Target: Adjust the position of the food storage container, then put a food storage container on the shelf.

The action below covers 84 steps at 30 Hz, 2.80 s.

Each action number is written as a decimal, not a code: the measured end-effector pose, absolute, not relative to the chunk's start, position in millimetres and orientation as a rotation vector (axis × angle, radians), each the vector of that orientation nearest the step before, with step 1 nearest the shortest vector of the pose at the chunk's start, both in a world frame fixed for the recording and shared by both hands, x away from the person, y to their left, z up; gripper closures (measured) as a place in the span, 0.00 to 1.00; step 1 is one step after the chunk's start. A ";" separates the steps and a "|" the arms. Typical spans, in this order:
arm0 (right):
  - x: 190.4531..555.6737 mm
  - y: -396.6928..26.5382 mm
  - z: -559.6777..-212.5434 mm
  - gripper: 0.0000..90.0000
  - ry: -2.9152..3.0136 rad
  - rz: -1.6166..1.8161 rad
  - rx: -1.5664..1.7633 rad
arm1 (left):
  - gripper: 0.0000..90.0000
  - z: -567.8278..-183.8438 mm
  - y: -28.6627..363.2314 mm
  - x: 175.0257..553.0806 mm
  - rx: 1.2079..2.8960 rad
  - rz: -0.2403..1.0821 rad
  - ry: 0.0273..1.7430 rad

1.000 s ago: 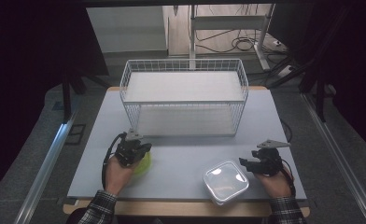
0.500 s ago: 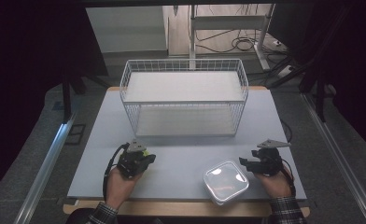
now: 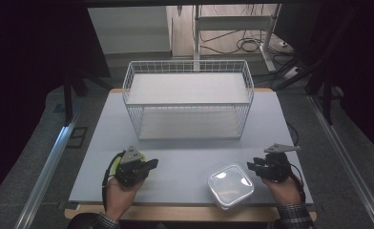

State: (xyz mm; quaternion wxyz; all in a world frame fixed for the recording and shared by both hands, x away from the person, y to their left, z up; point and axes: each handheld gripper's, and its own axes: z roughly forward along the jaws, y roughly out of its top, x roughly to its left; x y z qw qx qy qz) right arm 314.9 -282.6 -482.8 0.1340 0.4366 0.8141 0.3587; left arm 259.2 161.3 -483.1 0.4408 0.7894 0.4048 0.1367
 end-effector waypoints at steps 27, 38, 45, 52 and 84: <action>246.1 -281.2 -487.8 0.94 2.543 1.043 1.283 | 0.97 -517.9 43.4 236.8 2.114 0.008 0.742; 259.4 -246.4 -492.1 0.98 2.567 1.071 1.251 | 0.98 -522.0 70.6 252.2 2.079 0.044 0.890; 281.6 -220.8 -493.8 0.98 2.631 1.067 1.186 | 0.98 -521.6 90.8 265.4 2.060 0.096 0.975; 300.2 -193.5 -493.1 0.98 2.669 1.043 1.123 | 0.99 -518.4 109.0 272.5 2.056 0.164 1.056; 305.2 -209.5 -483.0 0.41 2.507 1.156 1.041 | 0.28 -498.2 144.0 263.8 1.997 0.218 1.009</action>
